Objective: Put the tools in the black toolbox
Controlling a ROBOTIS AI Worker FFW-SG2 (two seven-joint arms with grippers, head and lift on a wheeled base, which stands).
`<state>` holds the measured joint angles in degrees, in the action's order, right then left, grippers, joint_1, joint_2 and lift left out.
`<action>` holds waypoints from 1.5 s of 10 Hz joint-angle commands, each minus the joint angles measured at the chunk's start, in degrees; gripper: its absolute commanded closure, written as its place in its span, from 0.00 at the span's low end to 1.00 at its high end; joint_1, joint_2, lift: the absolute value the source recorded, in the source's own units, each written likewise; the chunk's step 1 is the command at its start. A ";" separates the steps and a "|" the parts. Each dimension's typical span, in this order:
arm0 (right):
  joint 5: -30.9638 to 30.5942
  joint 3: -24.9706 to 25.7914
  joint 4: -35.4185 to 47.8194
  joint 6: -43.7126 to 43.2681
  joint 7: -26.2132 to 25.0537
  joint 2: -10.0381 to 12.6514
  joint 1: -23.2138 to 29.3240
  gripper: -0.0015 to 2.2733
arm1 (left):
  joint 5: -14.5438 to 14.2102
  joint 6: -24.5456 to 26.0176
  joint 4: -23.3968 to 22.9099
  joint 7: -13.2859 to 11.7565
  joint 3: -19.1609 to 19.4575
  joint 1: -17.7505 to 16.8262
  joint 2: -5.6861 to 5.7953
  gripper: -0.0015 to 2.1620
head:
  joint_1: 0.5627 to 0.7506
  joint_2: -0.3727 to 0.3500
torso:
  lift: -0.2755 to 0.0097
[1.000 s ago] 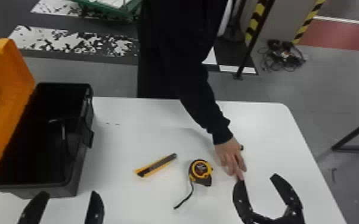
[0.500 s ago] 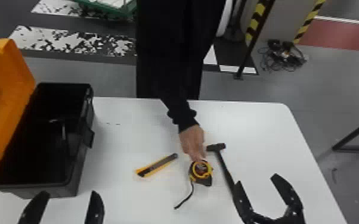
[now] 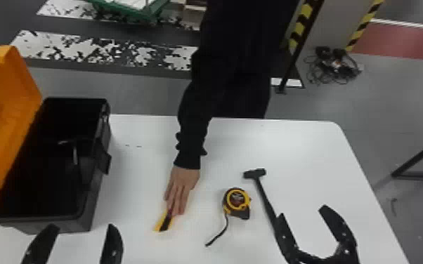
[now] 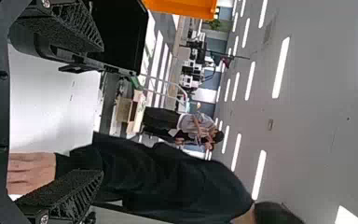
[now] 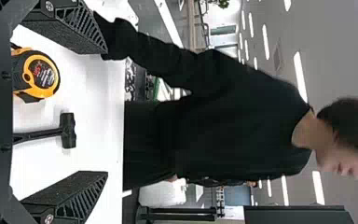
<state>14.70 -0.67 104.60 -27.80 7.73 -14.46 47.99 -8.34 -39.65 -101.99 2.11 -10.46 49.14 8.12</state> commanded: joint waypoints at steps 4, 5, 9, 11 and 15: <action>0.51 0.23 -1.76 -0.72 0.09 -0.05 -0.44 0.04 | 0.52 0.06 -0.40 0.00 -0.35 -0.01 -0.03 0.03 | 0.70 0.33 | 0.83; 1.12 0.32 -2.64 -1.42 0.00 -0.13 -0.70 0.04 | 0.34 0.06 -1.28 0.18 -0.18 0.34 -0.03 0.03 | 0.70 0.31 | 0.83; 2.62 -0.30 -4.05 -1.42 0.09 -1.63 -2.37 0.04 | -0.62 3.05 -1.37 0.88 -0.79 -0.71 -0.03 0.03 | 0.70 0.31 | 0.83; 2.53 -0.39 -3.43 -2.47 0.44 -1.63 -1.93 0.04 | -0.45 3.93 -1.37 1.06 -0.70 -0.62 -0.03 0.03 | 0.70 0.28 | 0.83; 2.09 -0.65 -2.03 -4.23 1.41 -1.54 -0.18 0.04 | 0.70 4.28 -0.75 7.73 -1.41 -1.94 -0.03 0.03 | 0.70 0.35 | 0.83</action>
<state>16.82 -1.35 102.17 -32.00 9.20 -16.06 47.59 -7.61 -35.48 -102.91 9.80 -11.77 47.61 8.08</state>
